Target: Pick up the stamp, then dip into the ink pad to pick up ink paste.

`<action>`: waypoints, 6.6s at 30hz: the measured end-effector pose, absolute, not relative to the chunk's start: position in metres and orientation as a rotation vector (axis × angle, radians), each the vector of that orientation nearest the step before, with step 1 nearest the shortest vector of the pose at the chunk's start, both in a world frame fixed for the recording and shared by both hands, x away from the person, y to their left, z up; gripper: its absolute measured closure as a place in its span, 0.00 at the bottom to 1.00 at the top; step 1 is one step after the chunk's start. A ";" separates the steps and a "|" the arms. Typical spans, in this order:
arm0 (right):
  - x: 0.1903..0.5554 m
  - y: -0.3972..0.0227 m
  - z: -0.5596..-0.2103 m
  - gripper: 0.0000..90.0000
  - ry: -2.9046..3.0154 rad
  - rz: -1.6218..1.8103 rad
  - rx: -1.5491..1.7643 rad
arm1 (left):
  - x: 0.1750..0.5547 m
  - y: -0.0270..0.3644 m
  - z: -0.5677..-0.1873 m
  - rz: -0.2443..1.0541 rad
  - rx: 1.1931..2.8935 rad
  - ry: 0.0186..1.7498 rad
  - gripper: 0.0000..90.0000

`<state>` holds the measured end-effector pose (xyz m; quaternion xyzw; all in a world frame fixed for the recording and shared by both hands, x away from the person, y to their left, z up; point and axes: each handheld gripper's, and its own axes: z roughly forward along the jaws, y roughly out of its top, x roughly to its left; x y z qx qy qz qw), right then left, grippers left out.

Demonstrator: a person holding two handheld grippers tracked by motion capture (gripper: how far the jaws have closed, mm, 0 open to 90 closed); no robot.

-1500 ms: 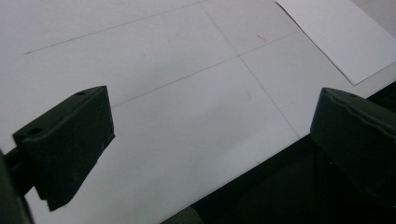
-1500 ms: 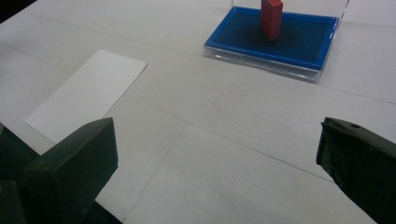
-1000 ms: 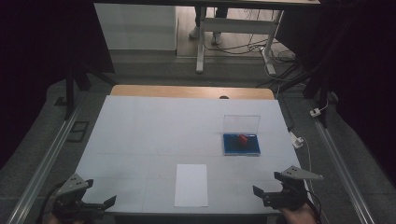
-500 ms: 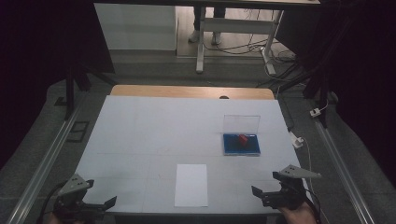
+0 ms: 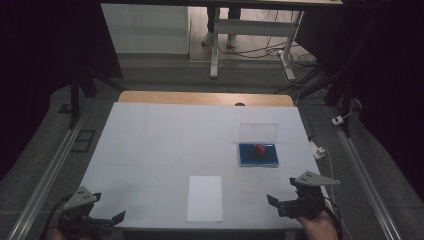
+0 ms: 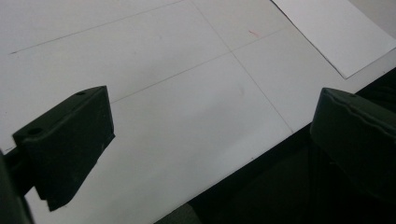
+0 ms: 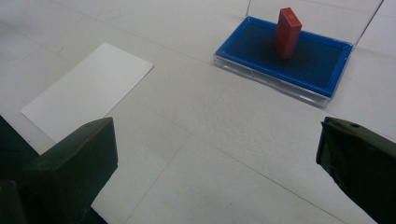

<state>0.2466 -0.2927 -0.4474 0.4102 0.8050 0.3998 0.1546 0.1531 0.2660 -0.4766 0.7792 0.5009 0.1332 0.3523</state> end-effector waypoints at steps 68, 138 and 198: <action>0.403 -0.252 -0.474 0.00 2.389 0.849 1.151 | 0.155 0.268 -0.477 0.322 2.009 1.313 0.00; 0.406 -0.250 -0.451 0.88 2.420 0.940 1.142 | 0.155 0.268 -0.477 0.320 2.014 1.314 0.00; 0.414 -0.258 -0.456 0.88 2.380 0.952 1.245 | 0.155 0.269 -0.478 0.308 2.006 1.319 0.00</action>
